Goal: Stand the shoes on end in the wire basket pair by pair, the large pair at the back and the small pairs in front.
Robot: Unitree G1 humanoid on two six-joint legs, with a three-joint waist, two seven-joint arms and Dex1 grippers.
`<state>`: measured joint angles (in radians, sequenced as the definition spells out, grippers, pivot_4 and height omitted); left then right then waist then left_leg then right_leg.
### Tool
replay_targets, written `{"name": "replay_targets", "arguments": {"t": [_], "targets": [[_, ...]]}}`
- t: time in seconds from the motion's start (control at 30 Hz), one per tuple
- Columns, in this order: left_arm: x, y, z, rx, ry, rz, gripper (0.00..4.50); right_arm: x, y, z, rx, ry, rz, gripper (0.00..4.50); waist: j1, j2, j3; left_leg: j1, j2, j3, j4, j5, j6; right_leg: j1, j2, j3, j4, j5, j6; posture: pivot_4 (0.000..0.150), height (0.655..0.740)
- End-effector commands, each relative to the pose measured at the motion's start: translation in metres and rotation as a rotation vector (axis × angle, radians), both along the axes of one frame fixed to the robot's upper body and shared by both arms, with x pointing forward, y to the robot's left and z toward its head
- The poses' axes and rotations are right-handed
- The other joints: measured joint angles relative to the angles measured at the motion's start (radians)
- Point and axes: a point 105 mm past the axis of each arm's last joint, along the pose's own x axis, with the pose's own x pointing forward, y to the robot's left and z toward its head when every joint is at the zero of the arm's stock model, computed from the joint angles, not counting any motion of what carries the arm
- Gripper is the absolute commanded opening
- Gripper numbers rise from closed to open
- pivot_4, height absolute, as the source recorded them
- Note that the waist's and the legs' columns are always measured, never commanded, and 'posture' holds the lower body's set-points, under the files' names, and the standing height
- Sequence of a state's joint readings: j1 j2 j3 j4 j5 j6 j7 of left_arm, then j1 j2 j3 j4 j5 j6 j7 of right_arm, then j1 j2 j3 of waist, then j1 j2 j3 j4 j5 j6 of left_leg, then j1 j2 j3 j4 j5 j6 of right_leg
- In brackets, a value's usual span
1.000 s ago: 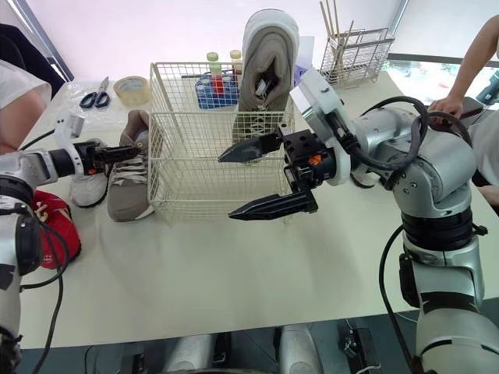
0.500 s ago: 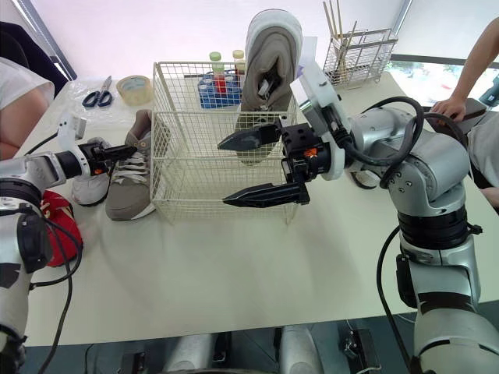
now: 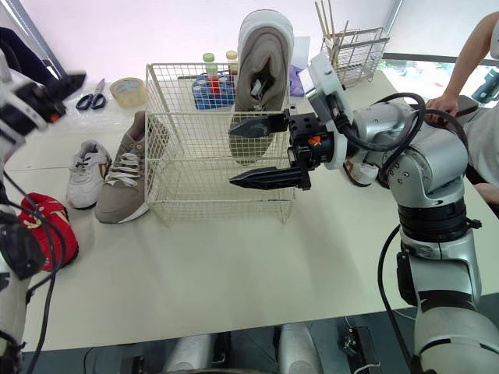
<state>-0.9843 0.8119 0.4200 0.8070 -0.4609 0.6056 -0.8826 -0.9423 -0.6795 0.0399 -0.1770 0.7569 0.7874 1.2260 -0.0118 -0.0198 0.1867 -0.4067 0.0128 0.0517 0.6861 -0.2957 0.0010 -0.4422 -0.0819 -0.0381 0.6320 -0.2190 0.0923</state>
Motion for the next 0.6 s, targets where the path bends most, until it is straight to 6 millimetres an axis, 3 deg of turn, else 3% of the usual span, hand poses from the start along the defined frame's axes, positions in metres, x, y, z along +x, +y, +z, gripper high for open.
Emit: {"name": "replay_targets", "arguments": {"t": [0.03,0.13,0.17,0.27,0.4,0.6], "targets": [[-0.003,-0.01,-0.014,0.063,0.073,-0.09,2.62,-0.001,0.004,0.009,0.011,-0.054,0.022,4.5,0.0,0.0,0.0,0.0,0.0,0.0,0.0,0.0,0.0,0.0,0.0,0.0,0.0,0.0,0.0,0.15,0.74],[-0.001,-0.013,-0.031,0.091,0.14,-0.132,4.19,-0.001,0.003,0.01,0.007,-0.06,0.022,4.5,0.003,0.0,0.0,-0.001,0.0,0.0,0.0,0.0,0.0,0.0,0.0,-0.001,0.0,0.0,0.0,0.15,0.74],[0.002,-0.012,-0.037,0.107,0.164,-0.122,4.47,-0.002,0.001,0.01,0.002,-0.062,0.023,4.5,0.003,0.0,0.0,-0.001,0.0,0.0,0.0,0.0,0.0,0.0,0.0,-0.001,0.0,0.0,0.0,0.15,0.74],[0.008,-0.012,-0.053,0.141,0.243,-0.111,4.47,-0.016,-0.01,0.019,-0.031,-0.039,0.06,4.5,0.004,0.0,0.0,-0.001,-0.001,0.0,0.0,0.0,0.0,0.0,0.0,-0.001,-0.001,0.0,0.0,0.15,0.74],[0.017,-0.015,-0.06,0.162,0.283,-0.074,4.47,-0.045,-0.024,0.029,-0.126,-0.025,0.138,4.5,0.002,0.0,0.0,-0.002,-0.001,0.0,0.0,0.0,0.001,0.0,0.0,-0.001,-0.002,0.0,0.0,0.15,0.74],[0.022,-0.019,-0.063,0.157,0.299,-0.055,4.47,-0.058,-0.031,0.036,-0.212,-0.066,0.104,4.5,-0.003,-0.001,0.0,-0.001,0.0,0.0,0.0,-0.001,0.002,0.0,0.0,-0.001,-0.001,0.0,0.0,0.15,0.74]]}}
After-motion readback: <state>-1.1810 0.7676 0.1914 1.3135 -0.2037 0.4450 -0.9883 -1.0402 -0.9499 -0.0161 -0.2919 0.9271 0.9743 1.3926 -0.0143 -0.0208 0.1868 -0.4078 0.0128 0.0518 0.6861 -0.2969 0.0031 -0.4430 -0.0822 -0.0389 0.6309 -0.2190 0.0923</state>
